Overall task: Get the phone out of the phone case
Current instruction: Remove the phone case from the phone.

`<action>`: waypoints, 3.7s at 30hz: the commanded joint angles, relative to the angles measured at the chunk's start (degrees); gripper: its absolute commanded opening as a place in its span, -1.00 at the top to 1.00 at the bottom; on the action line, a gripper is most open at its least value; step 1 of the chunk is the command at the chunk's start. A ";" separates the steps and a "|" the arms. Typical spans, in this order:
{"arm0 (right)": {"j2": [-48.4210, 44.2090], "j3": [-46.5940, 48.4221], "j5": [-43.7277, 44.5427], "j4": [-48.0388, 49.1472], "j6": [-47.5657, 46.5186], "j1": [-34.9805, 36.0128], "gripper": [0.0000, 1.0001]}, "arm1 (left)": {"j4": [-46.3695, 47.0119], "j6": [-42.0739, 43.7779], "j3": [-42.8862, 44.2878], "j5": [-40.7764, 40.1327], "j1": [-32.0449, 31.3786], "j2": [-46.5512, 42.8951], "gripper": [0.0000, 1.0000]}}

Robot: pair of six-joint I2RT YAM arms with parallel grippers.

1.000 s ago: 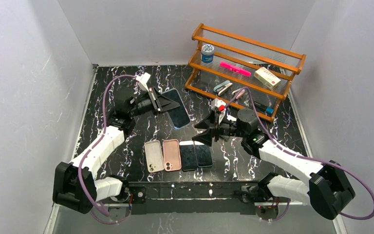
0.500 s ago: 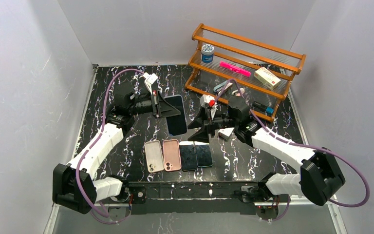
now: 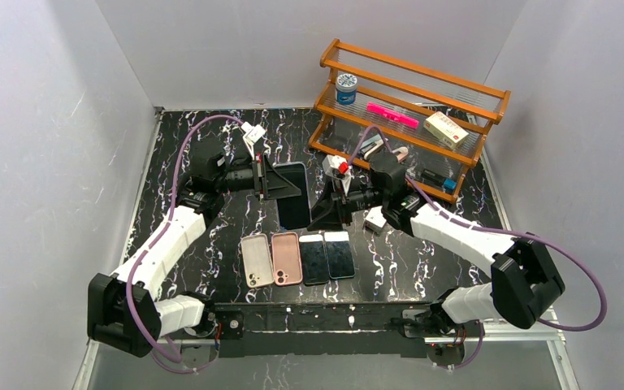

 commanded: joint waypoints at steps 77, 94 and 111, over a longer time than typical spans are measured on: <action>-1.99 -2.17 18.77 8.56 -7.20 2.55 0.97 | 17.11 -16.34 -8.07 -0.99 -12.37 -6.22 1.00; -3.68 -4.73 21.94 18.41 7.04 -1.20 0.72 | 8.09 -7.60 -7.50 -11.63 -12.33 -4.83 1.00; -18.38 -16.85 34.93 15.38 36.13 -1.20 -0.48 | 18.16 -15.15 -12.04 -31.55 -4.85 -4.87 1.00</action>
